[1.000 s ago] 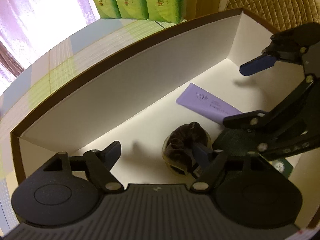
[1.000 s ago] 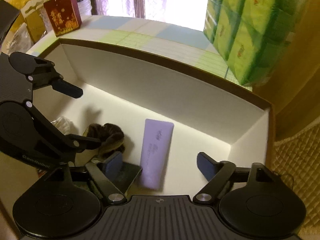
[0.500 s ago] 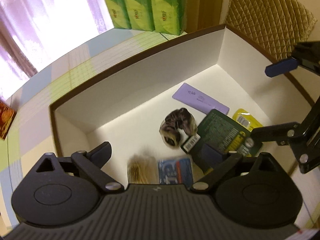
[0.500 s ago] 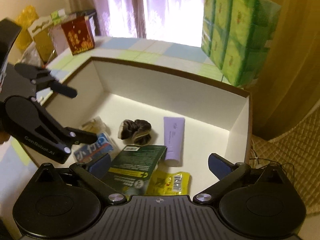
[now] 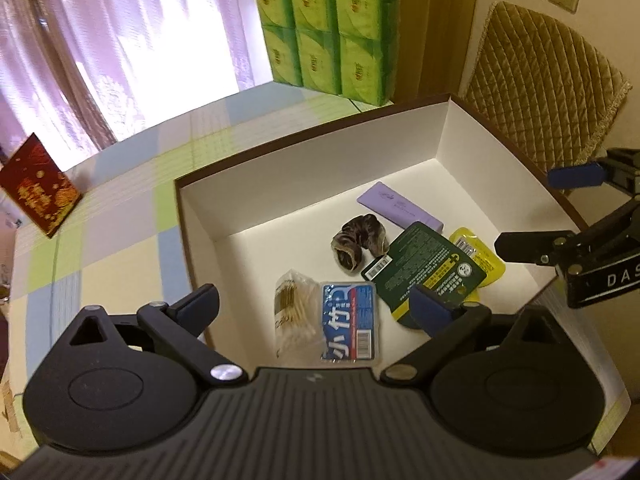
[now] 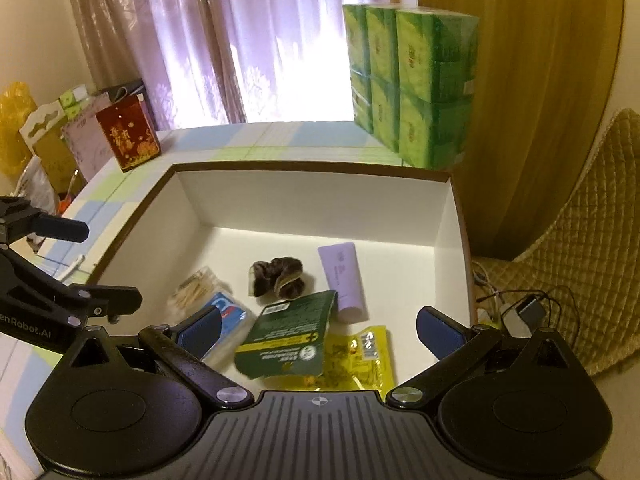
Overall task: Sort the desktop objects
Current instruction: 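Withdraw both tools from the box toward the cable and clip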
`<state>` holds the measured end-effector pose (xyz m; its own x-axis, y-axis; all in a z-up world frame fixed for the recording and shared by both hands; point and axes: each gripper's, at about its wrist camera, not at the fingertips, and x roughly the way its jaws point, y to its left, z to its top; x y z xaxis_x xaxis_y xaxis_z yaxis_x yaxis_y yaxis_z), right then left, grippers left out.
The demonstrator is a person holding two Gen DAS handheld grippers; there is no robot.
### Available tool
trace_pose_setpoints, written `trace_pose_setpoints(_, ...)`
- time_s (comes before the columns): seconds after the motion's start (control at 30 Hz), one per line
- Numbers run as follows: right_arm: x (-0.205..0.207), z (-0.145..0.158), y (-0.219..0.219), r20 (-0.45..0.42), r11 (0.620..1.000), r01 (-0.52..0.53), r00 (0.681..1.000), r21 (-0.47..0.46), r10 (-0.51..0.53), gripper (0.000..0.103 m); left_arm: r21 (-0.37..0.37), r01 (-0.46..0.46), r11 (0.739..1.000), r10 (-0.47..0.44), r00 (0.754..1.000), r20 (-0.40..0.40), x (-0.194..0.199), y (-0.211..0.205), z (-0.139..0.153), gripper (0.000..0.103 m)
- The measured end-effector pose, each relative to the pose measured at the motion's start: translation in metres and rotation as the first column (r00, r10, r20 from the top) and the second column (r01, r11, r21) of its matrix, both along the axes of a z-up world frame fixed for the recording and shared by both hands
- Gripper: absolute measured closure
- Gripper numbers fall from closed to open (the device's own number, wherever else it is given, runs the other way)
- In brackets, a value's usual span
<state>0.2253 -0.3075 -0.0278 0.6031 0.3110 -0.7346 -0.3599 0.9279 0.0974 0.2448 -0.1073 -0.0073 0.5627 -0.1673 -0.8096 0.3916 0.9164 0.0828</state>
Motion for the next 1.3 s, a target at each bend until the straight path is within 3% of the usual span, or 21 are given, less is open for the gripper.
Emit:
trace_pose_setpoints(0.3, -0.045, -0.003, 0.014, 0.02, 1.0, -0.003, 1.0, -0.012, 0.003, 0.002, -0.03, -0.034, 0.999, 0.034, 0.999, 0.007, -0.043, 0.014, 0.004, 0.003)
trace_pose_setpoints(0.6, -0.084, -0.016, 0.037, -0.022, 0.999, -0.037, 0.999, -0.016, 0.037, 0.002, -0.044, -0.054, 0.998, 0.053, 0.998, -0.017, -0.091, 0.042, -0.007, 0.003)
trace_pose_setpoints(1.03, -0.112, -0.021, 0.089, -0.061, 0.996, -0.088, 0.994, -0.007, 0.088, 0.002, -0.024, -0.126, 0.992, 0.124, 0.989, -0.077, -0.126, 0.093, -0.02, 0.003)
trace_pose_setpoints(1.3, -0.126, -0.03, 0.134, -0.09, 0.987, -0.16, 0.983, -0.011, 0.159, 0.002, 0.006, -0.177, 0.984, 0.177, 0.982, -0.072, -0.136, 0.131, -0.021, 0.003)
